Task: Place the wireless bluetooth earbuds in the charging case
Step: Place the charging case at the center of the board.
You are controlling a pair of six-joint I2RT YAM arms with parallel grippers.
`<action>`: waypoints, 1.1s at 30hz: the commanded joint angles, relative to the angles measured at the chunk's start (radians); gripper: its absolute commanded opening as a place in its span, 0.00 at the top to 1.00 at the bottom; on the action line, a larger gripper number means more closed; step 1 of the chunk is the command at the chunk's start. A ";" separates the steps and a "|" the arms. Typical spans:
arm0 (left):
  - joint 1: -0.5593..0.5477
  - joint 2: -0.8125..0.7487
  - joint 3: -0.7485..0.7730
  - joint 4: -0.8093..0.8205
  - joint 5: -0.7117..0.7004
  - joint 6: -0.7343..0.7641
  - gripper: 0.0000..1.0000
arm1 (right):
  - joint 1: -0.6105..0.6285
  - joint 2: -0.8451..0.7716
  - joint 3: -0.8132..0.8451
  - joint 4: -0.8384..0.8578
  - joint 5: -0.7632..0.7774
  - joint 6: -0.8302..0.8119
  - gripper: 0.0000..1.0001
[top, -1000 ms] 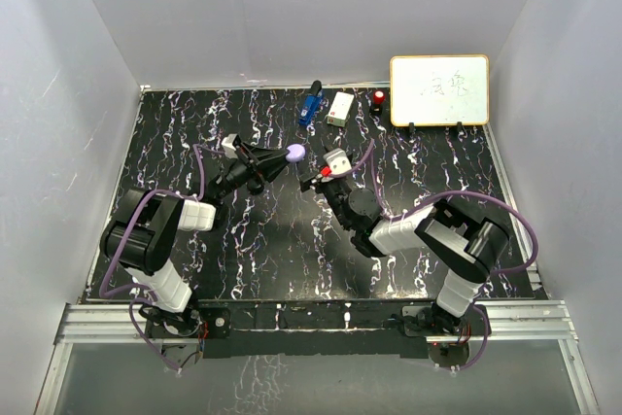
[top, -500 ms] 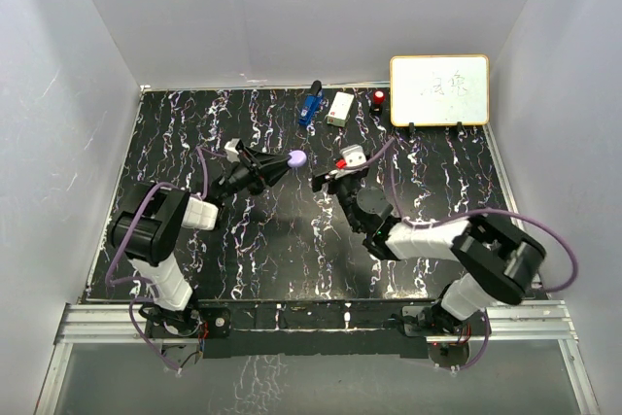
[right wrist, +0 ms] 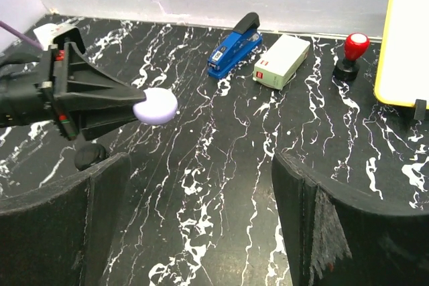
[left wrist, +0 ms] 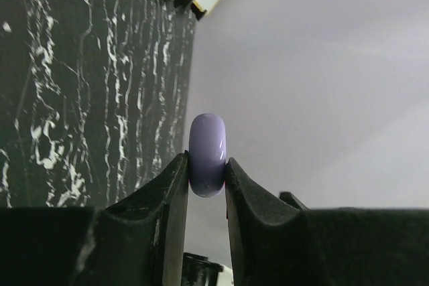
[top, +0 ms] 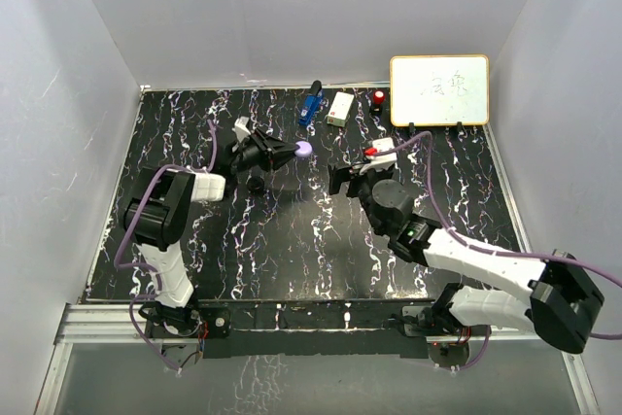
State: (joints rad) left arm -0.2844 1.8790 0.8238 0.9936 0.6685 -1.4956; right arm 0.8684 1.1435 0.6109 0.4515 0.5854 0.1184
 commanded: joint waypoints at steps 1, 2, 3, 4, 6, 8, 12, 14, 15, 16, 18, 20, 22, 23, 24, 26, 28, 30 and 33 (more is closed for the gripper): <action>0.003 0.018 0.136 -0.326 -0.043 0.268 1.00 | -0.002 -0.091 -0.007 -0.063 0.020 0.041 0.16; 0.002 0.030 0.160 -0.363 -0.054 0.295 1.00 | -0.002 -0.105 -0.010 -0.067 0.019 0.040 0.16; 0.002 0.040 0.181 -0.405 -0.067 0.324 1.00 | -0.001 -0.114 -0.012 -0.071 0.019 0.038 0.16; 0.002 0.055 0.203 -0.439 -0.074 0.344 1.00 | -0.002 -0.124 -0.014 -0.074 0.017 0.038 0.16; -0.001 0.082 0.232 -0.472 -0.088 0.374 1.00 | -0.003 -0.136 -0.015 -0.079 0.013 0.038 0.16; -0.005 0.112 0.264 -0.510 -0.102 0.403 1.00 | -0.002 -0.144 -0.019 -0.080 0.005 0.037 0.16; -0.012 0.168 0.314 -0.546 -0.118 0.436 1.00 | -0.003 -0.151 -0.029 -0.081 -0.009 0.042 0.16; -0.017 0.188 0.343 -0.582 -0.135 0.462 1.00 | -0.002 -0.154 -0.034 -0.082 -0.010 0.044 0.16; -0.019 0.196 0.355 -0.595 -0.142 0.472 1.00 | -0.003 -0.155 -0.036 -0.082 -0.011 0.044 0.15; -0.020 0.202 0.366 -0.604 -0.148 0.481 1.00 | -0.003 -0.157 -0.038 -0.083 -0.013 0.044 0.15; -0.025 0.212 0.386 -0.624 -0.165 0.493 1.00 | -0.002 -0.159 -0.041 -0.082 -0.016 0.046 0.15; -0.028 0.223 0.405 -0.647 -0.178 0.515 1.00 | -0.003 -0.161 -0.044 -0.082 -0.022 0.052 0.15; -0.030 0.230 0.419 -0.671 -0.193 0.534 1.00 | -0.003 -0.162 -0.046 -0.082 -0.028 0.058 0.15; -0.030 0.235 0.423 -0.680 -0.199 0.540 1.00 | -0.004 -0.162 -0.047 -0.083 -0.029 0.061 0.15; -0.030 0.238 0.425 -0.684 -0.202 0.545 0.98 | -0.003 -0.162 -0.046 -0.082 -0.032 0.064 0.15; -0.031 0.244 0.428 -0.689 -0.204 0.551 0.86 | -0.003 -0.161 -0.048 -0.083 -0.033 0.067 0.15; -0.030 0.245 0.428 -0.692 -0.206 0.556 0.69 | -0.003 -0.162 -0.048 -0.082 -0.037 0.068 0.15; -0.030 0.240 0.429 -0.706 -0.215 0.565 0.53 | -0.003 -0.164 -0.048 -0.085 -0.039 0.072 0.15; -0.030 0.216 0.435 -0.737 -0.239 0.587 0.35 | -0.003 -0.167 -0.049 -0.086 -0.043 0.076 0.15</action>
State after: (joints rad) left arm -0.3092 2.1189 1.2373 0.3485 0.4751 -0.9611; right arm 0.8684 1.0065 0.5713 0.3397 0.5499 0.1795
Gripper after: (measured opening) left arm 0.575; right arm 0.846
